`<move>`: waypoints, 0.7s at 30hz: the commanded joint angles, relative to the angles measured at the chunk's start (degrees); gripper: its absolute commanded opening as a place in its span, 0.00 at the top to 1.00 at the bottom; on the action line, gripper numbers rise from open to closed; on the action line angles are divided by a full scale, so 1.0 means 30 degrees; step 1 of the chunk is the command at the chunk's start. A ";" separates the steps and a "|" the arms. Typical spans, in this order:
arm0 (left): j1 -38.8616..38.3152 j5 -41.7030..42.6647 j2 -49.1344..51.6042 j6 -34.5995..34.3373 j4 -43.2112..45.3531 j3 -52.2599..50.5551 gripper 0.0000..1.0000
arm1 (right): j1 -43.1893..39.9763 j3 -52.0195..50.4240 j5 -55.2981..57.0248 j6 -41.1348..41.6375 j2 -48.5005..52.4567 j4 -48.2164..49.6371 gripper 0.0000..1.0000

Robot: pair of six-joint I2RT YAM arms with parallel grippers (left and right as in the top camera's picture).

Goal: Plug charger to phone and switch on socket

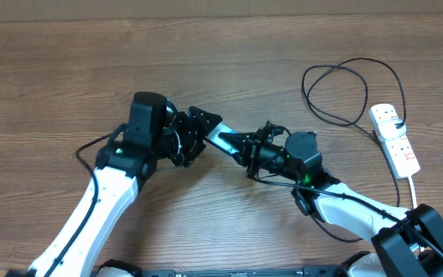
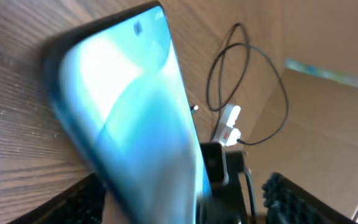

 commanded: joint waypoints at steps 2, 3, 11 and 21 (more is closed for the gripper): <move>-0.0138 0.1231 0.1166 -0.1202 0.0386 0.0036 0.45 | 0.0372 0.0386 -0.0233 0.0554 -0.0146 0.0998 0.96; -0.0138 0.1231 0.1246 -0.1209 0.0532 0.0036 0.51 | 0.0386 0.0386 -0.0219 0.0539 -0.0146 0.1166 0.96; -0.0087 0.1231 0.1246 -0.1421 0.1967 0.0044 0.61 | 0.0386 0.0379 0.0627 0.0131 -0.0146 -0.0561 0.96; 0.0525 0.1603 0.1246 -0.2222 0.1982 0.0044 0.92 | 0.0386 0.0386 0.0845 -0.0175 -0.0153 -0.0503 0.96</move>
